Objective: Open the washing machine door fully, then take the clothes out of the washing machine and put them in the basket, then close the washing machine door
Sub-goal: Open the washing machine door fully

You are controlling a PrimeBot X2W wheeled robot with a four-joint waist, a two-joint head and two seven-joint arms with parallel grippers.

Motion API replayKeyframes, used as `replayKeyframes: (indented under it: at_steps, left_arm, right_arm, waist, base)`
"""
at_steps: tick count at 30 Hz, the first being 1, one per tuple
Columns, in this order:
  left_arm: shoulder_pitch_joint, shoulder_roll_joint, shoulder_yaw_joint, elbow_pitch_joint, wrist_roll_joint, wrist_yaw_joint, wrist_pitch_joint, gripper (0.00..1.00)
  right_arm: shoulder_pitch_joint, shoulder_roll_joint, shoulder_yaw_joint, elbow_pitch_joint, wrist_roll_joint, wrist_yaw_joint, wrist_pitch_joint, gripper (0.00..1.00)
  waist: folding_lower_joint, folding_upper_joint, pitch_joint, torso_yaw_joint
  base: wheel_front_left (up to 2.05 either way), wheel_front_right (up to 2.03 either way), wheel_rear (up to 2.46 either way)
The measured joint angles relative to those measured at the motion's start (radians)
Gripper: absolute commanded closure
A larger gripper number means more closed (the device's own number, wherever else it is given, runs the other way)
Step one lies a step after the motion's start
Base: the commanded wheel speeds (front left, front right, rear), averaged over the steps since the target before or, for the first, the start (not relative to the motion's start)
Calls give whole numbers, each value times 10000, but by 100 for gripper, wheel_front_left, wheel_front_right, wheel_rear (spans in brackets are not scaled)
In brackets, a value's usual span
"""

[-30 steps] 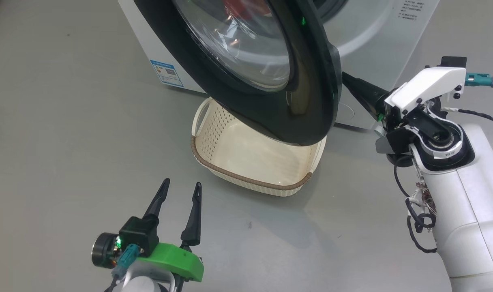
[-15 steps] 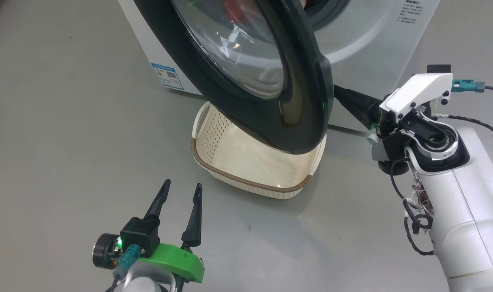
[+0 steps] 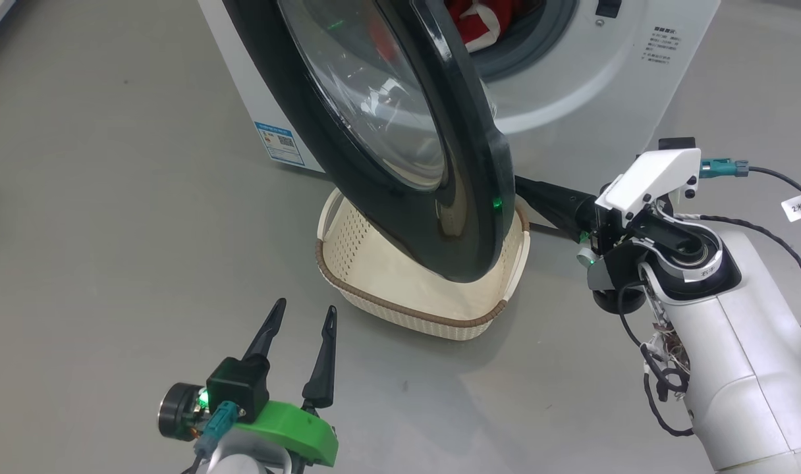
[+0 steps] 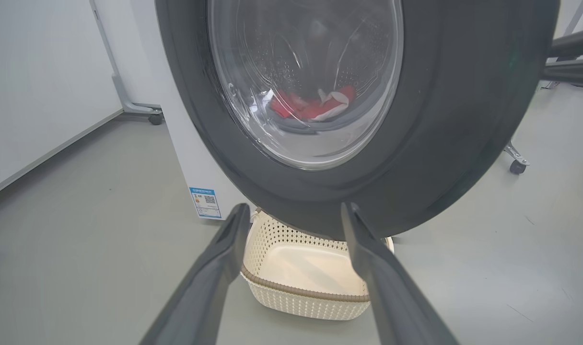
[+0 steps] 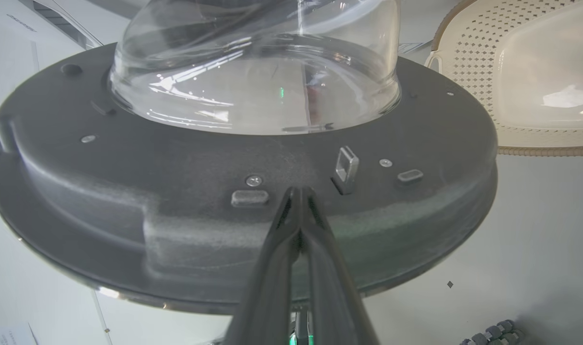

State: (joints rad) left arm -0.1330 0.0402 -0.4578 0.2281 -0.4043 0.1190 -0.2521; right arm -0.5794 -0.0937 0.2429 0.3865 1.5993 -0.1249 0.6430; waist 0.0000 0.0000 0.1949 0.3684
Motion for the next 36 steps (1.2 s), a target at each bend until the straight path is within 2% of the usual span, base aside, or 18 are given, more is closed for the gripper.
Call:
replayKeyframes:
  at_steps: [14, 36]
  left_arm:
    - [35, 2, -232, 38, 82, 2, 0, 0]
    - [220, 6, -249, 54, 69, 0, 0, 0]
  right_arm:
    - [340, 148, 736, -77, 142, 2, 449, 100]
    - [605, 215, 2564, -642, 619, 0, 819, 100]
  waist:
    - [0, 0, -259, 340]
    - [0, 0, -555, 1141]
  base:
    - [0, 0, 0]
    - [0, 0, 0]
